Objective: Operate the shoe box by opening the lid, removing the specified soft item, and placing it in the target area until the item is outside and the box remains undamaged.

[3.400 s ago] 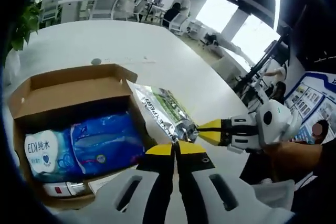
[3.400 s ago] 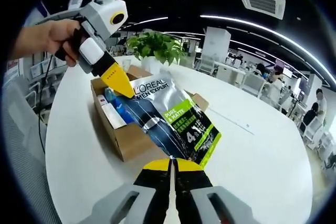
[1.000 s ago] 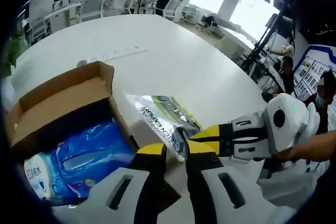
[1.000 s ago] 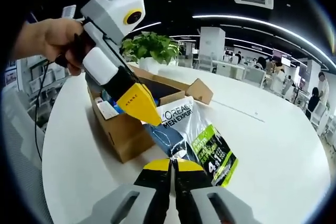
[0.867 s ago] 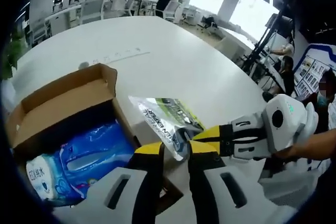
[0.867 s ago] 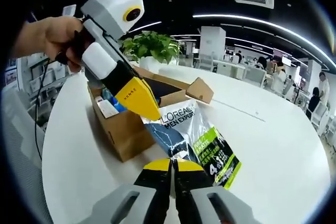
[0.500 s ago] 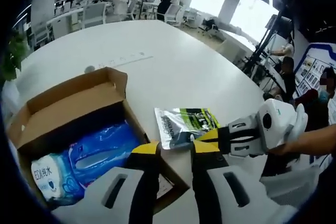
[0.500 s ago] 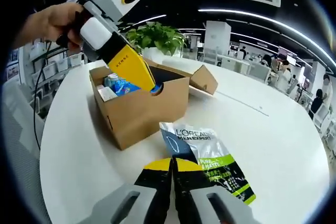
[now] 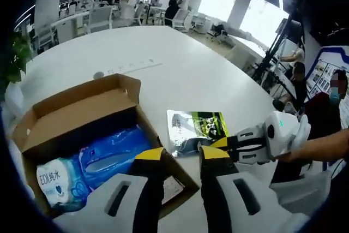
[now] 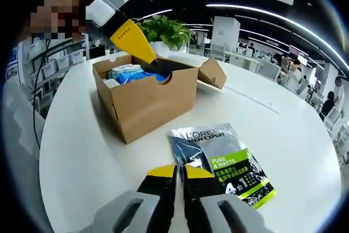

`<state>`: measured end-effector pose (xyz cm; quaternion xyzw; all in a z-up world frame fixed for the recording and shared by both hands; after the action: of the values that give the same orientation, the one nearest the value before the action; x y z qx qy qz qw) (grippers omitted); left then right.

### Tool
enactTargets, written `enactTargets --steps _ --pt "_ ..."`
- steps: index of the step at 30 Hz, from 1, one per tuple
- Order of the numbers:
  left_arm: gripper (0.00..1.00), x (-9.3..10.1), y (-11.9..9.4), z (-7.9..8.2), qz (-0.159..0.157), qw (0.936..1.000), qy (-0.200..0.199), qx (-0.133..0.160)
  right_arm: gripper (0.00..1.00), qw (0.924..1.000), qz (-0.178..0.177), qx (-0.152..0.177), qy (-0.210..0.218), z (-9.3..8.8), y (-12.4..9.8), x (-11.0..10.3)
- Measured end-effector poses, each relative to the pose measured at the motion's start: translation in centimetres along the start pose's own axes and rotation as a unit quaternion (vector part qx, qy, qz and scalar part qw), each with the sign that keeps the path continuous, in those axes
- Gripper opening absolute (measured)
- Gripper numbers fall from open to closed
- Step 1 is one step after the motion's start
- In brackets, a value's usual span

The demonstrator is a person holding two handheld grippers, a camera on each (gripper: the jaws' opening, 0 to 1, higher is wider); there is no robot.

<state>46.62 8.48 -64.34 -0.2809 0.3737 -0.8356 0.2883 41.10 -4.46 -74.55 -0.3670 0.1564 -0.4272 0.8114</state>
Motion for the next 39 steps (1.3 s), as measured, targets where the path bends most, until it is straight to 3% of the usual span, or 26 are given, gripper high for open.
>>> enactTargets --steps 7,13,23,33,39 --pt "0.26 -0.7 -0.9 -0.1 0.004 0.9999 -0.004 0.012 0.14 0.9997 -0.02 -0.001 0.013 -0.6 -1.0 0.2" --pt "0.31 -1.4 -1.7 -0.5 0.016 0.9997 0.01 0.018 0.39 0.9987 -0.041 -0.005 0.03 -1.3 -1.6 1.0" --pt "0.41 -2.5 -2.8 -1.6 0.027 0.9993 0.017 0.017 0.56 0.9933 -0.085 -0.028 0.073 -3.4 -2.2 3.0" --pt "0.48 -3.8 -4.0 -2.4 0.029 0.9986 0.021 0.038 0.61 0.9896 -0.098 -0.035 0.099 -4.3 -1.9 4.2" --pt "0.53 -4.7 -5.2 -2.9 0.026 0.9977 0.019 0.059 0.62 0.9893 -0.082 -0.034 0.116 -4.5 -1.4 4.6"
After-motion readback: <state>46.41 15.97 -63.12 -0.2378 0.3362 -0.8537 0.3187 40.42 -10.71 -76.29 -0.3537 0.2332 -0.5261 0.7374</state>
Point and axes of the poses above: the point that each gripper's makers call its tool centre point, and the gripper's own axes: y roughly forward along the fingers, x roughly to its right, z roughly out of its top, the point moved 5 cm from there along -y, roughly backward along the fingers, and after that the axes turned 11 degrees about -x, right-handed, at the moved point
